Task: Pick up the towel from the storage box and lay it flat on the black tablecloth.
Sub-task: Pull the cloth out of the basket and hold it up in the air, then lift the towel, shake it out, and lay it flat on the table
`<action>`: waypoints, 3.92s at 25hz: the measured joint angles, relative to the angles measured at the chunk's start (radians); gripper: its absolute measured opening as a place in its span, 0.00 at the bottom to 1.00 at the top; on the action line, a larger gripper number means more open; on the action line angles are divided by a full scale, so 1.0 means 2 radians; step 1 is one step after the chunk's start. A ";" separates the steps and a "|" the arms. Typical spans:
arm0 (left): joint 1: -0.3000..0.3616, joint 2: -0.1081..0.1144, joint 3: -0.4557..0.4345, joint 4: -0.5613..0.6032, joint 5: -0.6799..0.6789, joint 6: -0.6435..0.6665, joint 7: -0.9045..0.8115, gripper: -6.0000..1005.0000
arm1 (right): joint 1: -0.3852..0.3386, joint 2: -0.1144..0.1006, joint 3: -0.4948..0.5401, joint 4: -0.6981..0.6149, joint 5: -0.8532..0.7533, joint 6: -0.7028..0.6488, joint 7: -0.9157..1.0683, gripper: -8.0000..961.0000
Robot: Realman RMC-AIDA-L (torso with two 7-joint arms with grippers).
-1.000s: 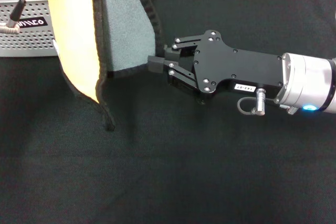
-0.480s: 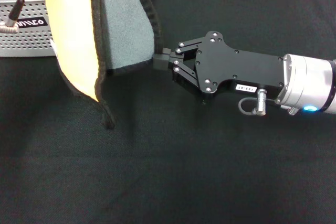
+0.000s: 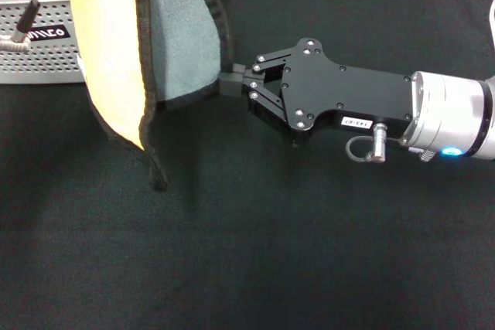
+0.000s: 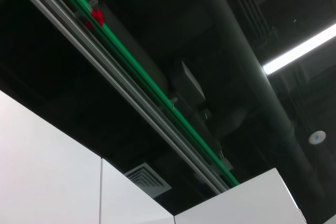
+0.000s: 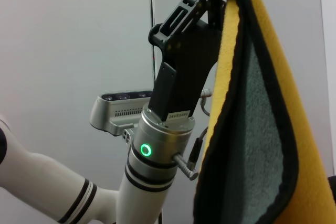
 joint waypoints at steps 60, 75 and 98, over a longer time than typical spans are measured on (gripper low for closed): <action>0.137 0.071 -0.083 0.195 0.370 -0.014 -0.304 0.03 | -0.112 -0.017 0.375 -0.404 -0.342 -0.167 0.347 0.01; 0.140 0.043 -0.123 0.227 0.379 -0.014 -0.201 0.04 | -0.112 -0.016 0.376 -0.405 -0.345 -0.165 0.344 0.01; 0.145 0.007 -0.131 0.220 0.384 -0.013 -0.110 0.04 | -0.103 -0.016 0.389 -0.417 -0.341 -0.166 0.348 0.01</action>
